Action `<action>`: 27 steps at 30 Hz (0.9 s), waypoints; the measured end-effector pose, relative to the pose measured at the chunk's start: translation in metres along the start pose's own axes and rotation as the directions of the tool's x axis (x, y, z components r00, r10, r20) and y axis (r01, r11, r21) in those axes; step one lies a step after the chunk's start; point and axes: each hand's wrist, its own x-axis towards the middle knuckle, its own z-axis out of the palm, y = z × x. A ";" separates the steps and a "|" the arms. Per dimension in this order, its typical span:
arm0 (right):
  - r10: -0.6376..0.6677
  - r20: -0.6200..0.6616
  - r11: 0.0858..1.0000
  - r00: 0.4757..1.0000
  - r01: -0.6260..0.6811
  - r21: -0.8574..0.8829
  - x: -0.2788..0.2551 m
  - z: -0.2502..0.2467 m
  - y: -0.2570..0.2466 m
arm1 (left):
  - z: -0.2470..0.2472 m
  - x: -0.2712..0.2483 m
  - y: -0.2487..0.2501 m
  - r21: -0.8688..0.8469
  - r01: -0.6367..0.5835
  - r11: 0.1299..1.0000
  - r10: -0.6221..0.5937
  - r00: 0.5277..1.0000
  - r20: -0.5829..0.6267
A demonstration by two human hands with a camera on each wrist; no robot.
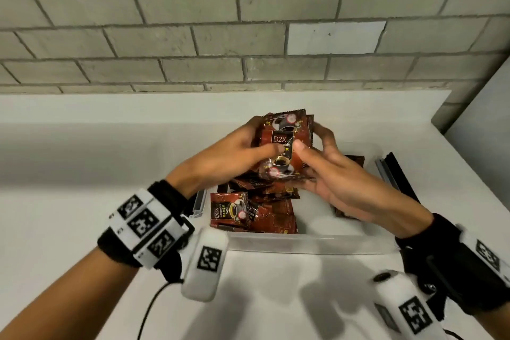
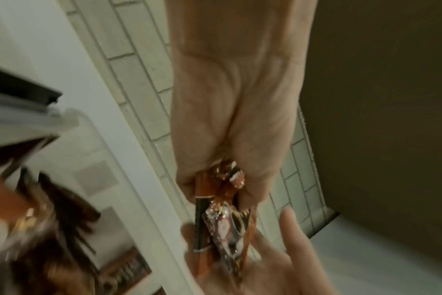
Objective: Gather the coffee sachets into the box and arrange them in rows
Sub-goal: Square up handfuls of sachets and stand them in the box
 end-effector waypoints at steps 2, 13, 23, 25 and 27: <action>-0.048 -0.071 0.999 0.996 0.047 -0.014 0.003 0.007 0.001 | 0.014 -0.005 -0.001 -0.124 -0.001 0.992 -0.004 0.999 -0.040; -0.156 -0.208 0.978 0.966 0.122 -0.168 -0.012 0.007 0.010 | 0.064 -0.008 -0.009 -0.853 -0.137 0.503 -0.087 0.974 -0.208; -0.237 -0.313 0.911 0.920 0.099 -0.400 -0.029 -0.003 0.029 | 0.083 -0.022 -0.018 -0.944 -0.061 0.324 -0.150 0.982 -0.115; -0.233 -0.327 0.927 0.916 0.107 -0.359 -0.032 -0.006 0.031 | 0.086 -0.025 -0.020 -0.949 -0.072 0.308 -0.142 0.983 -0.120; -0.232 -0.358 0.939 0.904 0.113 -0.324 -0.036 -0.009 0.030 | 0.090 -0.028 -0.021 -0.947 -0.089 0.309 -0.125 0.983 -0.133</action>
